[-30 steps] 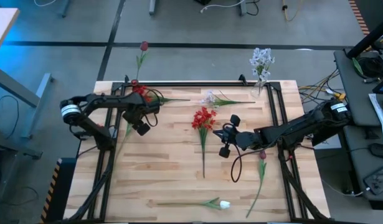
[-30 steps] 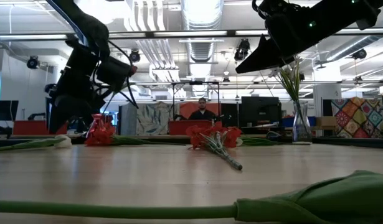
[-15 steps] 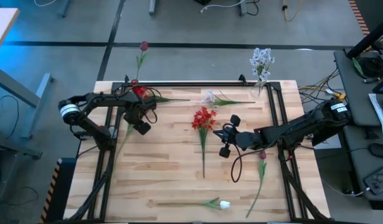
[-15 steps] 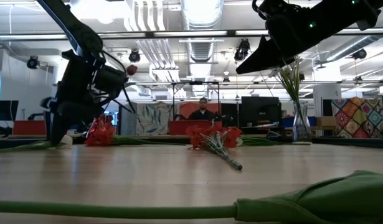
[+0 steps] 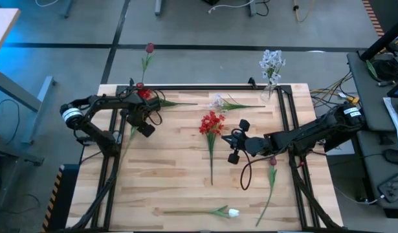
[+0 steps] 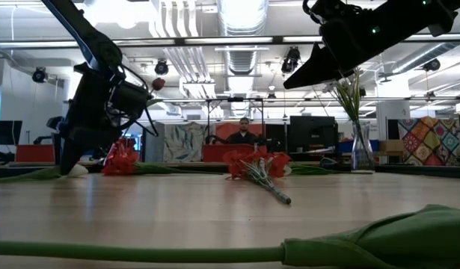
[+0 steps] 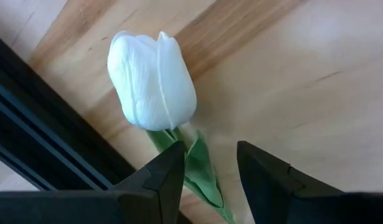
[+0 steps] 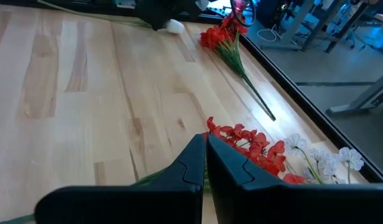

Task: Sort flowers into vase by color
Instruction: Put the top white tulip into the transparent flower vase

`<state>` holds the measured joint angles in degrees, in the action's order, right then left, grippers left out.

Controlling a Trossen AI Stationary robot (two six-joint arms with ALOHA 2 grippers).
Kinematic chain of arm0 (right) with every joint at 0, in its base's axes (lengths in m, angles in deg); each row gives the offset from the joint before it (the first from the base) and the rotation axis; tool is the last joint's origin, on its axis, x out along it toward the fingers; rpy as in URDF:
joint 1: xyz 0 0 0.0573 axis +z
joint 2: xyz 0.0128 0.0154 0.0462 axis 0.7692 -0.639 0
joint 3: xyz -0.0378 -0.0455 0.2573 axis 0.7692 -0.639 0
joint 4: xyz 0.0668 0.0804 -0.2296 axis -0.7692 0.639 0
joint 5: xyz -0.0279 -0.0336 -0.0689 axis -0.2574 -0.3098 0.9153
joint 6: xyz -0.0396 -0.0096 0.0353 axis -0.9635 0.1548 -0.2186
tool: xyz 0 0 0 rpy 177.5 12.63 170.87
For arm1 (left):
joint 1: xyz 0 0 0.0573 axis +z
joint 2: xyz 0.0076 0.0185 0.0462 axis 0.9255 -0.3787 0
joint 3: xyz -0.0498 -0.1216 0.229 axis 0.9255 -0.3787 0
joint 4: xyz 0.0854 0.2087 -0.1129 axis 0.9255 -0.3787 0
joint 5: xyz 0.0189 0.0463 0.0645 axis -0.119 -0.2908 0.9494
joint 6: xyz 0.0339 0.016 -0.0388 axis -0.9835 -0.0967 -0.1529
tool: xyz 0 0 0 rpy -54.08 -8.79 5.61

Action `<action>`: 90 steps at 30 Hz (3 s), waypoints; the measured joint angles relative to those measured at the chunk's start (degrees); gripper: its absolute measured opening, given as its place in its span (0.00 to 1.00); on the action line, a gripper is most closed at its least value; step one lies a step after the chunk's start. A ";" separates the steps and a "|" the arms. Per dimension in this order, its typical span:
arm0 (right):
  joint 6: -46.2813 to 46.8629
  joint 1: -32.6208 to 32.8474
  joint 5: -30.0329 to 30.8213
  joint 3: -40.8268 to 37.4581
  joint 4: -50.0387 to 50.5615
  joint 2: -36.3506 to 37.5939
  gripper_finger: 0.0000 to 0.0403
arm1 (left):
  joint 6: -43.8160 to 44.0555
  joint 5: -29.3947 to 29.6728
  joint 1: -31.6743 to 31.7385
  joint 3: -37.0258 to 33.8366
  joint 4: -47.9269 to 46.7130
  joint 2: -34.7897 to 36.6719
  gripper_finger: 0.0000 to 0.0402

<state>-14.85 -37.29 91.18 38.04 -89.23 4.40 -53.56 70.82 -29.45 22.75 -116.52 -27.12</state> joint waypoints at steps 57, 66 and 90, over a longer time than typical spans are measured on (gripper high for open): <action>-5.11 -0.28 -13.09 -5.76 -44.07 -14.94 0.17 | -10.10 -10.49 -32.95 -9.16 73.93 25.99 0.00; -6.31 -1.11 -6.89 6.05 -52.71 -27.20 0.43 | -11.76 -10.51 -36.43 -11.96 90.77 23.77 0.00; -1.32 -2.43 -5.93 21.86 -28.20 -27.45 0.16 | -12.99 -10.49 -40.89 -11.49 95.36 18.05 0.00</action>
<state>-16.17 -39.71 85.25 59.90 -117.42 -23.06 -66.55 60.32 -70.33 11.26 -21.16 -9.06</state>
